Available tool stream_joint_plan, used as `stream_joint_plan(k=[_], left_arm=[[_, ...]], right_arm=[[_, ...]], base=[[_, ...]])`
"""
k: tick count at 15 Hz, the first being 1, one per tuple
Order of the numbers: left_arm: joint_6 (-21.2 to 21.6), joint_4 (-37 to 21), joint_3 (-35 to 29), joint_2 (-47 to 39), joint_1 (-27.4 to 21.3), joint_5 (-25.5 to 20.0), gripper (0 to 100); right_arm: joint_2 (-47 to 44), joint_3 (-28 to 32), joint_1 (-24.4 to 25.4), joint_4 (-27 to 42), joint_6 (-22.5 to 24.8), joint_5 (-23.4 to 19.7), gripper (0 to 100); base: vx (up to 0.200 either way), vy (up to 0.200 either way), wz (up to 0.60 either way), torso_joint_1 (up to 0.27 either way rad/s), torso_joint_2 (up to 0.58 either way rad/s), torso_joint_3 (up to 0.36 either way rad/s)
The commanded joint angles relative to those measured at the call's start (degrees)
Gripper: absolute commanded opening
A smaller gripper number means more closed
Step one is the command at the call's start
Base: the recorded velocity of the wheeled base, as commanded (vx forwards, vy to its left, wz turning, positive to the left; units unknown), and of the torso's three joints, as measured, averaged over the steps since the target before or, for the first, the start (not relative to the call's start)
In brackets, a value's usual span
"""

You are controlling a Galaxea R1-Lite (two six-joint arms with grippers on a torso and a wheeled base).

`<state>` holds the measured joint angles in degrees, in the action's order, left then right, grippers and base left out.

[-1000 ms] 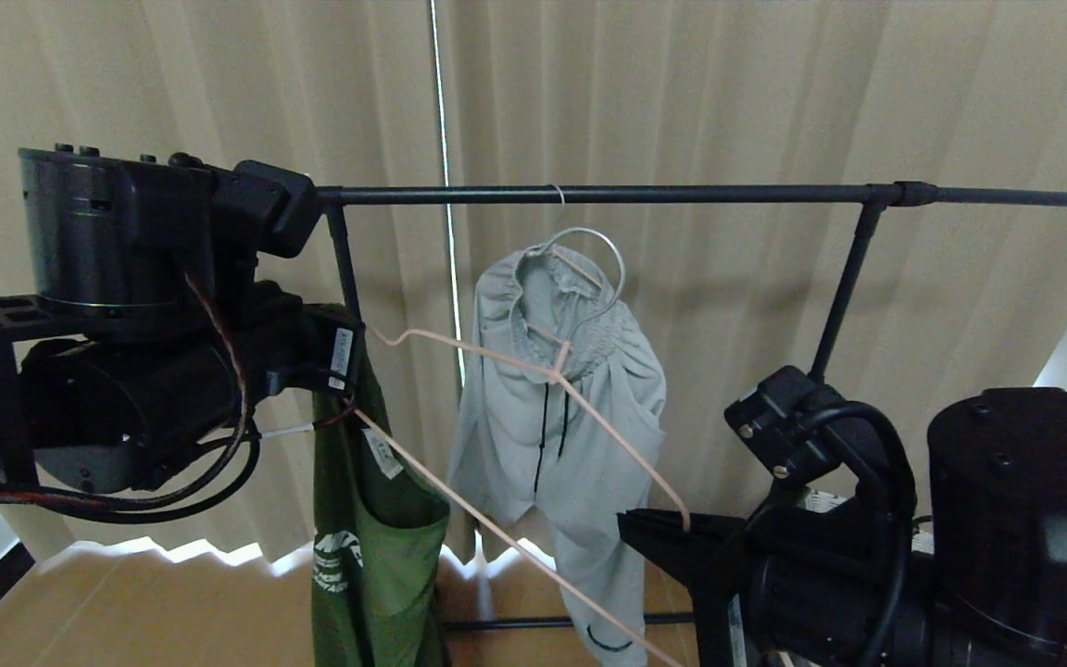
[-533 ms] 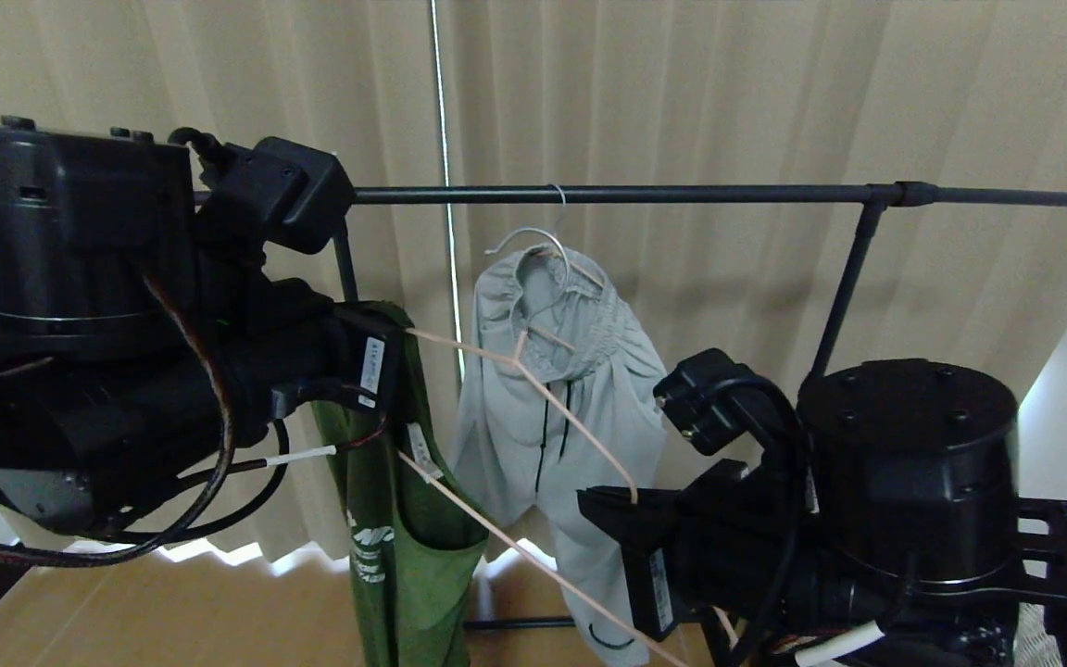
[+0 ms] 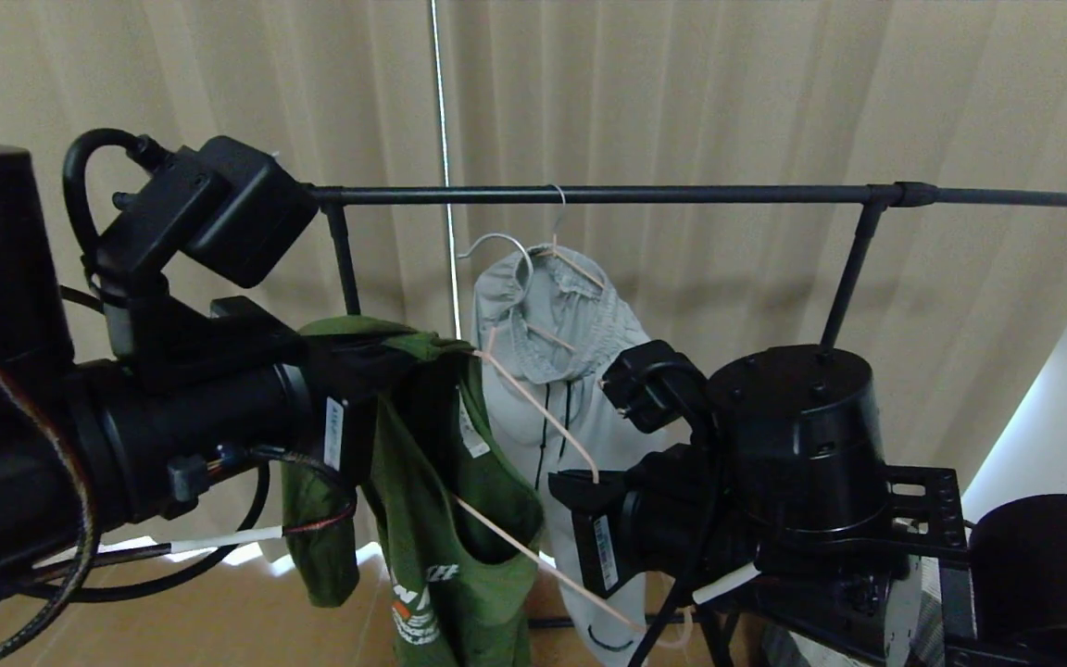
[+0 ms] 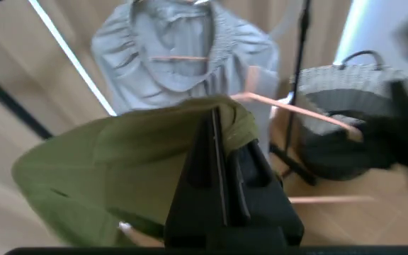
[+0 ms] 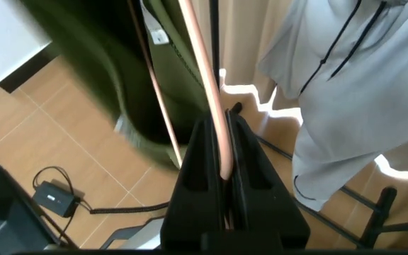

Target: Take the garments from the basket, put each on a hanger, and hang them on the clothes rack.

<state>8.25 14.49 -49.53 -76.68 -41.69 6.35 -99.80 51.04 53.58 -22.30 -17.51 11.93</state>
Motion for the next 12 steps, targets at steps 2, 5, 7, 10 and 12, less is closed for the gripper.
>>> stream_joint_plan(k=[2, 5, 7, 10, 12], left_arm=[[0.18, 0.36, 3.56, 1.80, -0.23, -3.89, 0], [0.10, 2.12, 5.41, 1.88, -0.58, -3.89, 0], [0.18, 2.12, 6.46, 2.15, -0.58, -3.89, 0], [0.36, 2.12, 7.25, 2.32, -0.67, -3.89, 0], [0.36, 2.20, 7.78, 3.03, -0.76, -3.89, 100]], right_arm=[[-0.22, 0.02, -0.14, -0.03, -0.16, 0.11, 0], [0.84, 0.11, -0.14, -0.47, -0.16, 0.46, 0], [1.63, -1.03, -0.14, -2.93, 0.19, 0.46, 0], [2.95, -2.00, -0.14, -3.63, 0.28, 0.55, 0], [4.09, -2.88, -0.14, -3.63, 0.28, 0.55, 0]], base=[[0.000, 0.000, 0.00, 0.000, 0.00, 0.000], [0.000, 0.000, 0.00, 0.000, 0.00, 0.000], [0.000, 0.000, 0.00, 0.000, 0.00, 0.000], [0.000, 0.000, 0.00, 0.000, 0.00, 0.000], [0.000, 0.000, 0.00, 0.000, 0.00, 0.000]])
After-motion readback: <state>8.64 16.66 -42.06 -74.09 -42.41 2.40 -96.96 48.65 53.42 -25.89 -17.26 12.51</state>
